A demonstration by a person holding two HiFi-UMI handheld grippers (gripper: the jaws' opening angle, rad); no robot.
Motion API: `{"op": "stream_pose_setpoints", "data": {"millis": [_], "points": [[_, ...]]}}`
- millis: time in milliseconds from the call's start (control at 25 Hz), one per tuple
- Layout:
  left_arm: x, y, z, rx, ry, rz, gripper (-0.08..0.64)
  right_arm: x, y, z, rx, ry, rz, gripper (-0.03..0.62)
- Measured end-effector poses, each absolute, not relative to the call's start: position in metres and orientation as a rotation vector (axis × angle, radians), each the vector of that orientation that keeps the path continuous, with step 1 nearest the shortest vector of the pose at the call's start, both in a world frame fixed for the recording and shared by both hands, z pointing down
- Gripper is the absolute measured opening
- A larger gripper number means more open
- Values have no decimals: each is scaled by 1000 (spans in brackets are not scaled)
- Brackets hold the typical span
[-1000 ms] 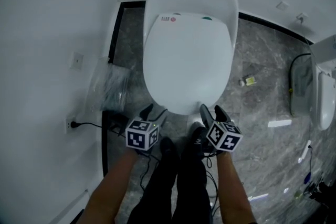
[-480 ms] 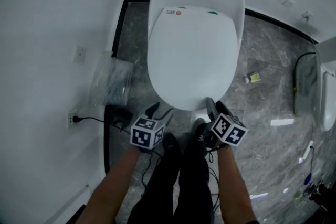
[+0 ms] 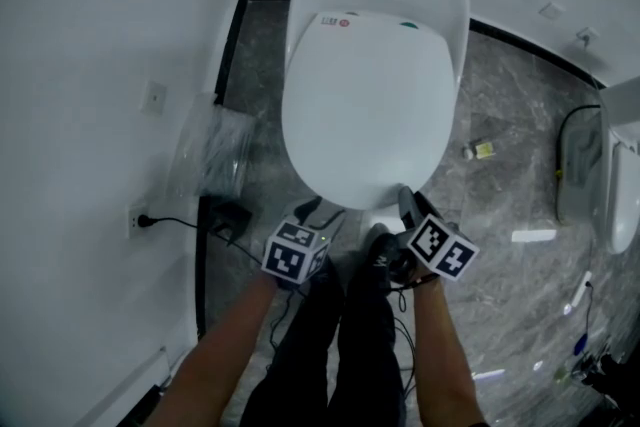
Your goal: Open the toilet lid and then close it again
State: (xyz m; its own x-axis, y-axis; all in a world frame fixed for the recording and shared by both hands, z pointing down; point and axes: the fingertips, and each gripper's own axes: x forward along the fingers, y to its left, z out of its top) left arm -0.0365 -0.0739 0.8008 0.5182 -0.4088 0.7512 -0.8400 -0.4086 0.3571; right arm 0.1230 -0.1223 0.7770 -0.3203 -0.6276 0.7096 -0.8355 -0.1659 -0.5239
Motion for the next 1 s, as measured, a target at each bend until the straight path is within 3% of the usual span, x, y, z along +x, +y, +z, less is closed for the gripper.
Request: {"op": "stream_pose_setpoints", "data": {"millis": [760,1000], "points": [[-27,-83,751,2121,-1076,682,209,126,-129,724,1708,-1908,1564,149],[-28,-93,723,2159,-1138,699,125,127,-136,696,1713,-1936,1559,149]]}}
